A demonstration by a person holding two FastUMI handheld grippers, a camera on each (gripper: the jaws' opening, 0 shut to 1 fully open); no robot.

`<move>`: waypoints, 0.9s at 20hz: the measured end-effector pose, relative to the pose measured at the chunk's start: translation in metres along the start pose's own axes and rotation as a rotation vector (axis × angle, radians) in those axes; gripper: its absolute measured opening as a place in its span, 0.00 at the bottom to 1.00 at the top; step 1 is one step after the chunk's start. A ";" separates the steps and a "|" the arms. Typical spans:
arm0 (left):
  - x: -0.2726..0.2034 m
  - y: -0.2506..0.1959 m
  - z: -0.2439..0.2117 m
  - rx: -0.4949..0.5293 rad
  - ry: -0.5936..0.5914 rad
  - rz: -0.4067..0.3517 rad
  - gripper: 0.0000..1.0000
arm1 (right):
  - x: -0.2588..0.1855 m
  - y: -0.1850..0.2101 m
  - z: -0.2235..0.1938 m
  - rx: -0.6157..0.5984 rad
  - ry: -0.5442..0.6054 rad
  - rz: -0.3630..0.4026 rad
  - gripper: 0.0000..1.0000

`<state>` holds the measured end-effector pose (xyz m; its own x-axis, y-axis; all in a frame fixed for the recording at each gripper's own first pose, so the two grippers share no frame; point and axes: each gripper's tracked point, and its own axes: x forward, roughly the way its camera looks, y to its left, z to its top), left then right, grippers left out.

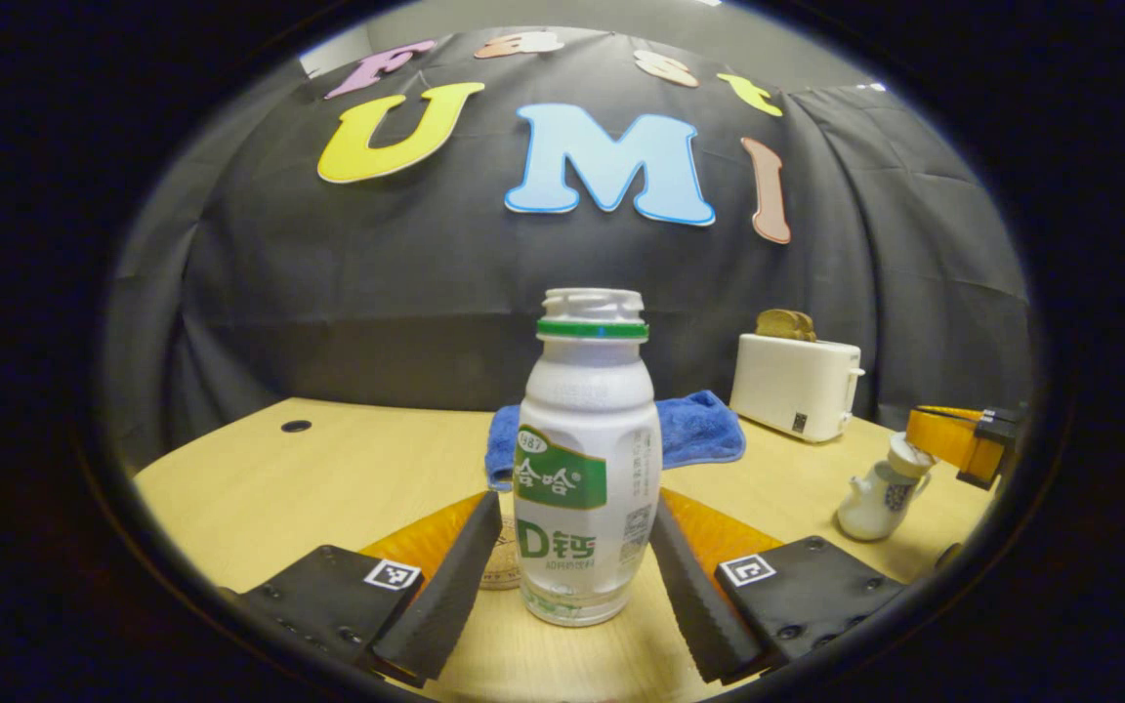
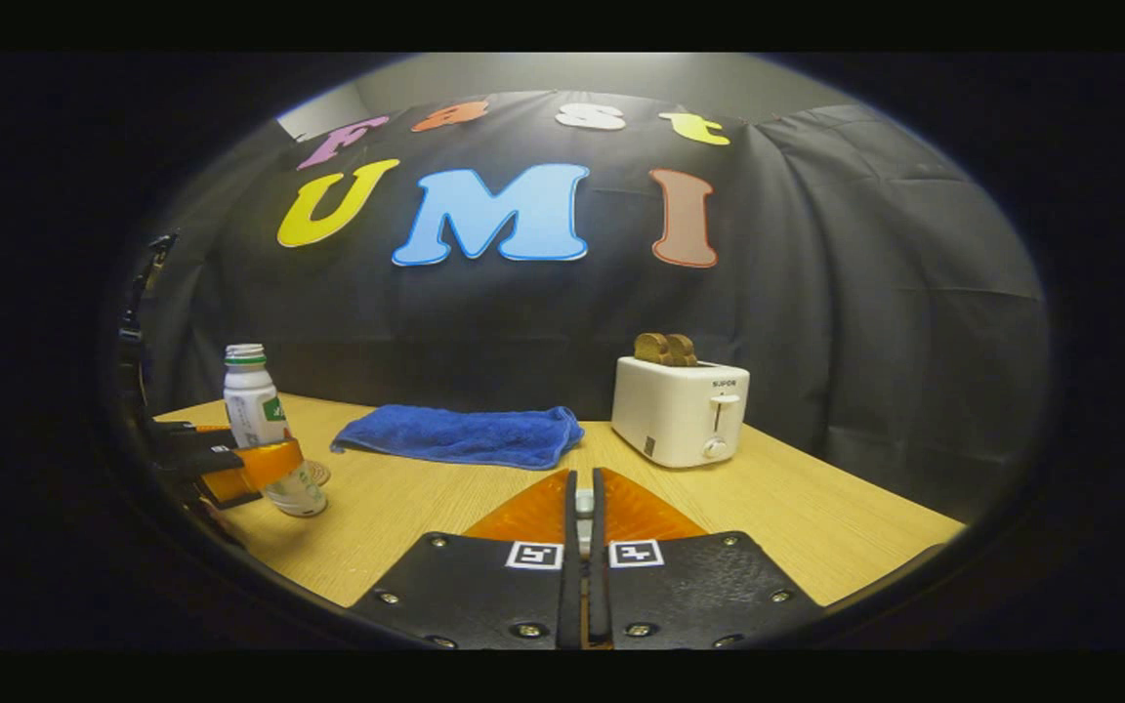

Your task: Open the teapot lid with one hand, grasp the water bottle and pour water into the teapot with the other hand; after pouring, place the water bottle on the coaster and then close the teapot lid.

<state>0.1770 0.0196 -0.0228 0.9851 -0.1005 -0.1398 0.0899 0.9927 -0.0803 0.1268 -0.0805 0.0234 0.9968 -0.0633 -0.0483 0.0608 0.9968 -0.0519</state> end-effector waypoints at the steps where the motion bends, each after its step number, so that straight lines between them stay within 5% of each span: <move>1: 0.001 0.000 0.000 -0.007 0.000 0.002 1.00 | 0.000 0.001 0.000 -0.002 -0.001 0.003 0.03; 5: -0.003 0.000 -0.002 0.007 -0.004 0.029 0.87 | -0.003 0.005 -0.001 0.004 -0.010 0.023 0.03; 6: -0.004 0.000 -0.001 0.012 -0.005 0.029 0.75 | -0.005 0.007 0.000 0.002 -0.014 0.029 0.03; 7: -0.005 0.001 0.000 0.012 -0.007 0.030 0.85 | -0.008 0.008 0.002 -0.005 -0.019 0.031 0.03; 13: -0.011 0.001 -0.001 0.009 -0.002 0.022 0.78 | -0.055 0.026 0.003 -0.041 -0.038 0.076 0.00; 18: -0.014 -0.006 -0.001 0.108 0.010 0.014 0.78 | -0.102 0.038 -0.009 -0.049 -0.020 0.129 0.03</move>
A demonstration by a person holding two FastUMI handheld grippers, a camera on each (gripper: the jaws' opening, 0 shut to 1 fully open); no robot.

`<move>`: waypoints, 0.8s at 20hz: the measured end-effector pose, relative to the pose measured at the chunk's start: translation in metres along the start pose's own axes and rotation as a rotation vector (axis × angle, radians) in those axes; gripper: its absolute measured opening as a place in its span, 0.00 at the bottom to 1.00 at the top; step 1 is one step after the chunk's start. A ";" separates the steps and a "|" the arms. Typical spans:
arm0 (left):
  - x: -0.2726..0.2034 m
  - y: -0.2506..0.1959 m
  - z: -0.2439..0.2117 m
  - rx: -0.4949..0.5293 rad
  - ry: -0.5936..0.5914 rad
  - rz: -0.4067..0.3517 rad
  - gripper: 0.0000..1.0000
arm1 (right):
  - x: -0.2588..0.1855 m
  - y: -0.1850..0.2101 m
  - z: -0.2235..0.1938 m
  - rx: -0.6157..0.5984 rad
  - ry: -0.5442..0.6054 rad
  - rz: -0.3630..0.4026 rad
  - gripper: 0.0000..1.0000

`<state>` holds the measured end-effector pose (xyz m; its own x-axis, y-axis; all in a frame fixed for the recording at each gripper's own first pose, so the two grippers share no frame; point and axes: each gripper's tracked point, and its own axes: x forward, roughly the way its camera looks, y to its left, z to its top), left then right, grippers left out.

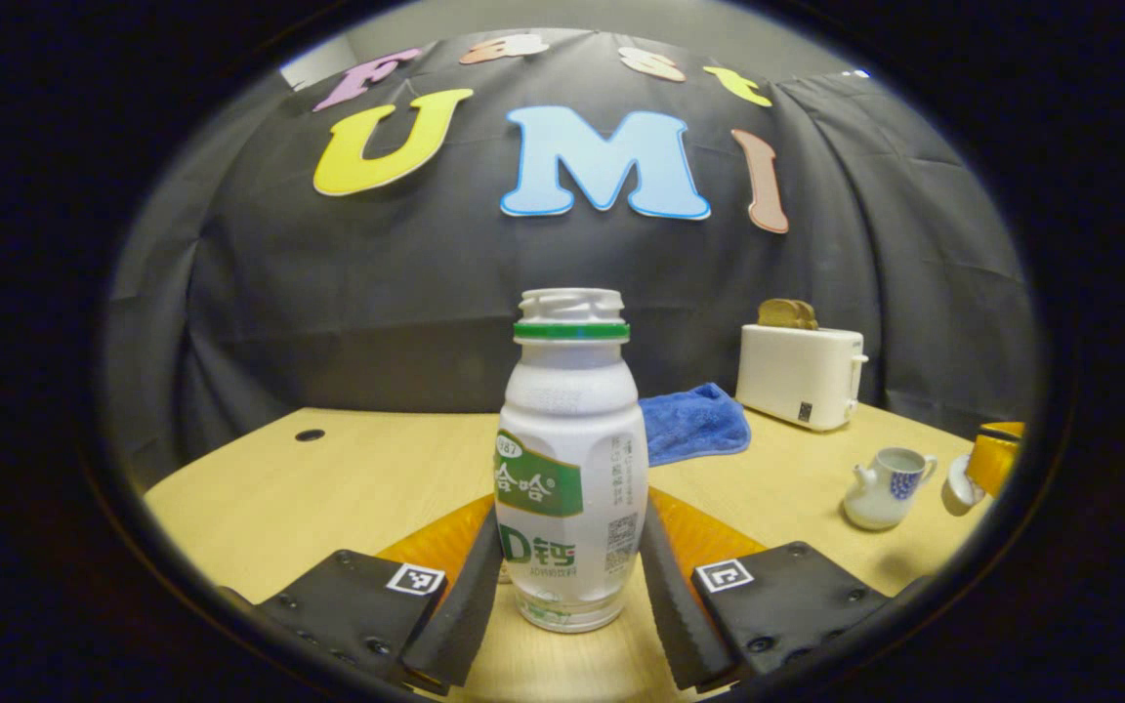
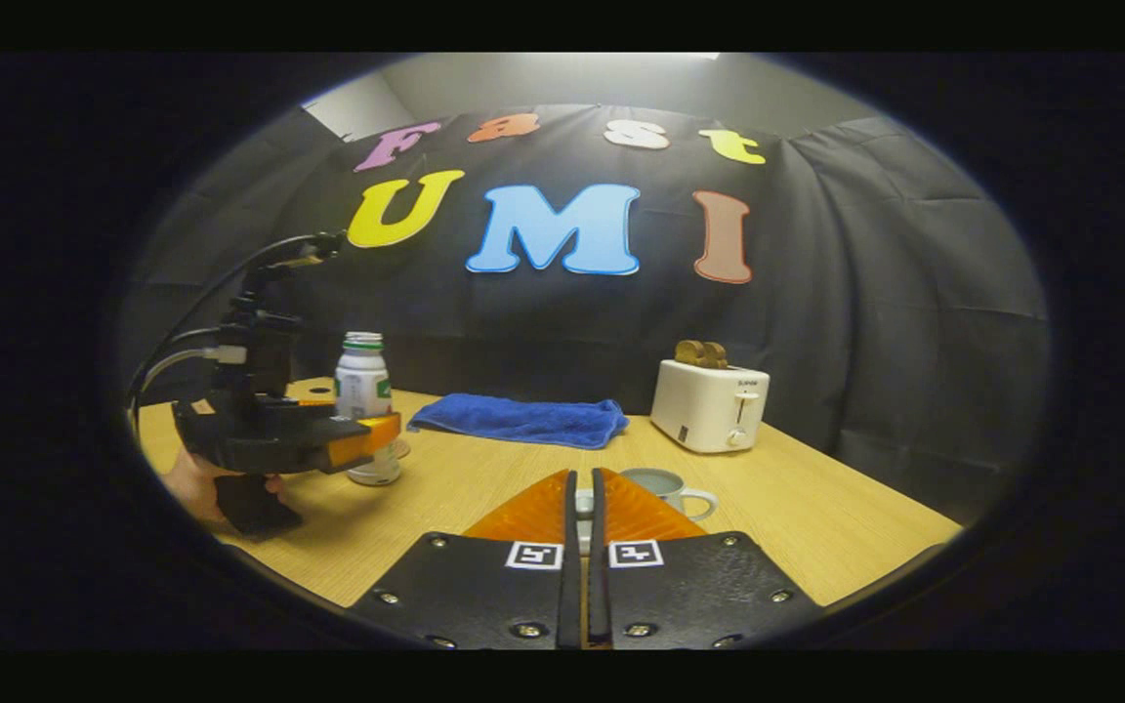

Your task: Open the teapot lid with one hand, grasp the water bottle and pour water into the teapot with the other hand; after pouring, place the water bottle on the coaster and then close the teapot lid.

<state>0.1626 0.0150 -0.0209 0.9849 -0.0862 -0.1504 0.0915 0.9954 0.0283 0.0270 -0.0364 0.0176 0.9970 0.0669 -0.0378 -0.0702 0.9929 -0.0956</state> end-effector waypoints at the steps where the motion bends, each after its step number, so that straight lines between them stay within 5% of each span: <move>1: -0.001 -0.001 0.001 0.026 -0.001 -0.001 0.78 | -0.007 0.000 -0.001 0.000 0.000 0.003 0.03; 7: -0.001 -0.020 0.005 0.180 0.001 -0.012 0.78 | -0.040 -0.013 -0.017 -0.029 0.027 -0.024 0.03; 16: 0.010 -0.081 0.025 0.649 -0.056 -0.032 0.84 | -0.076 -0.026 -0.036 0.040 0.065 -0.050 0.03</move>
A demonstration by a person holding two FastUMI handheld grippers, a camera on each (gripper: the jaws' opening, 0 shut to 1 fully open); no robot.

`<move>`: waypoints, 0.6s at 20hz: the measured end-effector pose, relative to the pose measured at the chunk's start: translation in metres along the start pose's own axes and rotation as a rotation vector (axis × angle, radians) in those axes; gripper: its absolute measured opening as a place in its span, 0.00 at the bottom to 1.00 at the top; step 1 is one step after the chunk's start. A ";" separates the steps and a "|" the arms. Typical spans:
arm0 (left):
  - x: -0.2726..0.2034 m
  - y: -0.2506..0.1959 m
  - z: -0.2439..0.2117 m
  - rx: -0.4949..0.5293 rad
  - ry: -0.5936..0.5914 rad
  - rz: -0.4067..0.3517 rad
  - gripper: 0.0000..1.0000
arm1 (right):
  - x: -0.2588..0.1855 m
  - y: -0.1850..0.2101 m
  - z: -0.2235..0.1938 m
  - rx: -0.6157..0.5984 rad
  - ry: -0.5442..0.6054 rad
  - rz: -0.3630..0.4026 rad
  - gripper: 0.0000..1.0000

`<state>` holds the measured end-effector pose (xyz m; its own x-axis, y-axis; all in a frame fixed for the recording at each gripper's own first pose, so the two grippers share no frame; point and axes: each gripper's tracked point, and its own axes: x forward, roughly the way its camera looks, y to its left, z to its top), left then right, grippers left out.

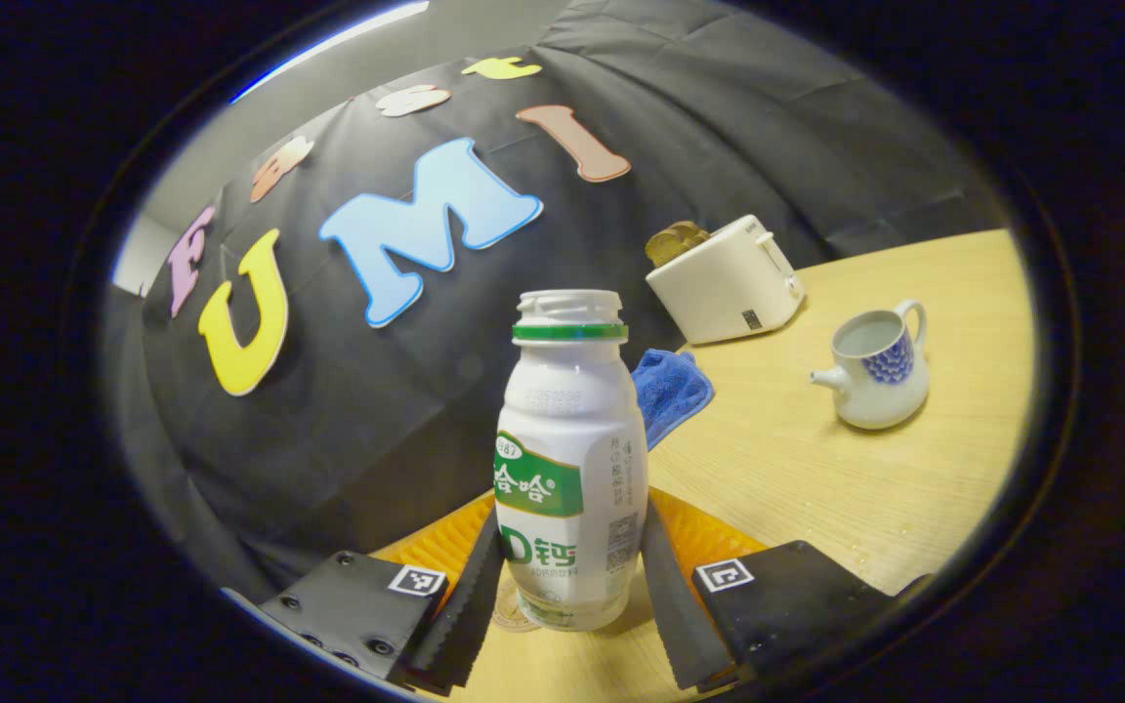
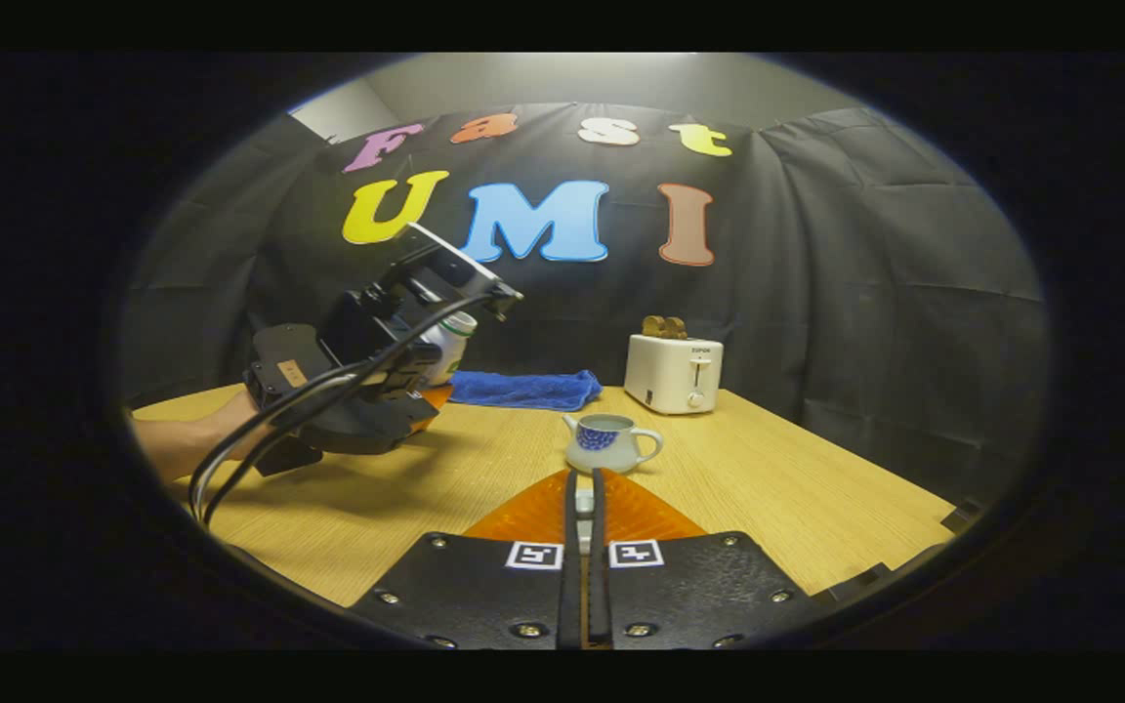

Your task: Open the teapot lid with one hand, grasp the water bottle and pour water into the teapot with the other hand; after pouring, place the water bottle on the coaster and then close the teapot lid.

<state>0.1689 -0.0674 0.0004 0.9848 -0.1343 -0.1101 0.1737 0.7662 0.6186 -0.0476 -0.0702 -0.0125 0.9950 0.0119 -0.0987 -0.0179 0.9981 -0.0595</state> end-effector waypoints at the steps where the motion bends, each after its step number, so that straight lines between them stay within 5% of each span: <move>1: 0.002 -0.004 0.005 0.034 -0.008 -0.006 0.84 | -0.002 -0.001 -0.001 0.005 0.002 -0.001 0.03; 12: 0.016 -0.036 0.013 0.261 0.001 -0.063 0.77 | -0.008 -0.011 -0.005 0.032 0.004 -0.020 0.03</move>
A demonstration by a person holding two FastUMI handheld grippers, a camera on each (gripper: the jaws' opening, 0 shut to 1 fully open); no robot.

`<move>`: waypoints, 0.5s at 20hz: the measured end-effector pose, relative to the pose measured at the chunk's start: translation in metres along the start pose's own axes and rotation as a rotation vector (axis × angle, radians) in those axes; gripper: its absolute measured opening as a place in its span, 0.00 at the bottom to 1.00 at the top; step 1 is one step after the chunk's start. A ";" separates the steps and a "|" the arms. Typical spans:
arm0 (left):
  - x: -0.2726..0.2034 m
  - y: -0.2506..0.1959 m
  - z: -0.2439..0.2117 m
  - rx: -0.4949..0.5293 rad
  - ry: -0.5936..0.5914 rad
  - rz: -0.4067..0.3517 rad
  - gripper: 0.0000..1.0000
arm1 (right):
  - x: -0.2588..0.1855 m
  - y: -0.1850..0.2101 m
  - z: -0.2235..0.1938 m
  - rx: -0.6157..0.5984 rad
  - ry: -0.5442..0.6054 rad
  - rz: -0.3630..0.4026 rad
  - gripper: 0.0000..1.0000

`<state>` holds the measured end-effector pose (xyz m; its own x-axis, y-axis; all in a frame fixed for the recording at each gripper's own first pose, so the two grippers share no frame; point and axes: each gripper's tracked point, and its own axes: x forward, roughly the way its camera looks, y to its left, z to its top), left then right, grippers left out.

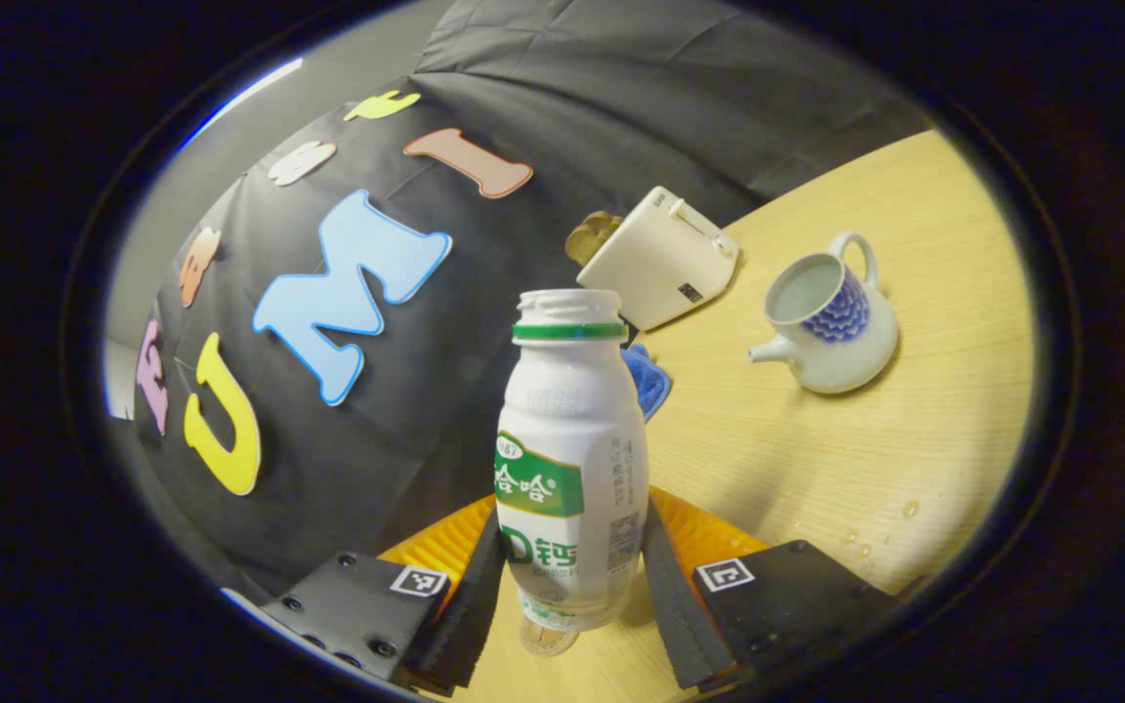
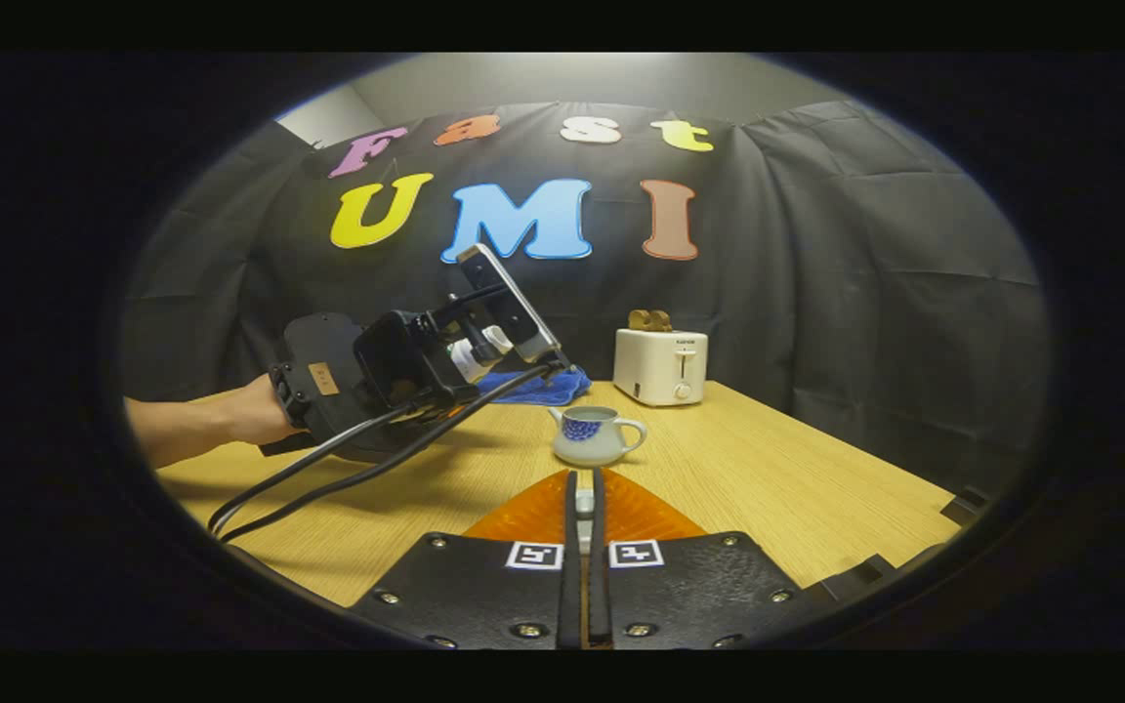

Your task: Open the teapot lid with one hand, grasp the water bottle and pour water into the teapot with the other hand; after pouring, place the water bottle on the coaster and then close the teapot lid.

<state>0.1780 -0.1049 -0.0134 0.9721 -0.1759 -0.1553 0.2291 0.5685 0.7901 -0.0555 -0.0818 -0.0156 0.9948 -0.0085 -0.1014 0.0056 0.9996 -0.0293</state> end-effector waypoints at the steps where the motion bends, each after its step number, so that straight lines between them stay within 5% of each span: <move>1: -0.001 0.000 0.000 0.020 0.003 -0.001 0.77 | -0.001 0.000 0.001 0.003 -0.002 0.001 0.03; 10: -0.005 -0.012 0.004 0.182 0.011 -0.040 0.77 | -0.005 -0.009 0.006 0.020 -0.024 -0.016 0.03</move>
<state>0.1703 -0.1140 -0.0200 0.9631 -0.1865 -0.1941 0.2555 0.4065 0.8772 -0.0594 -0.0903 -0.0087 0.9967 -0.0242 -0.0771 0.0234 0.9997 -0.0113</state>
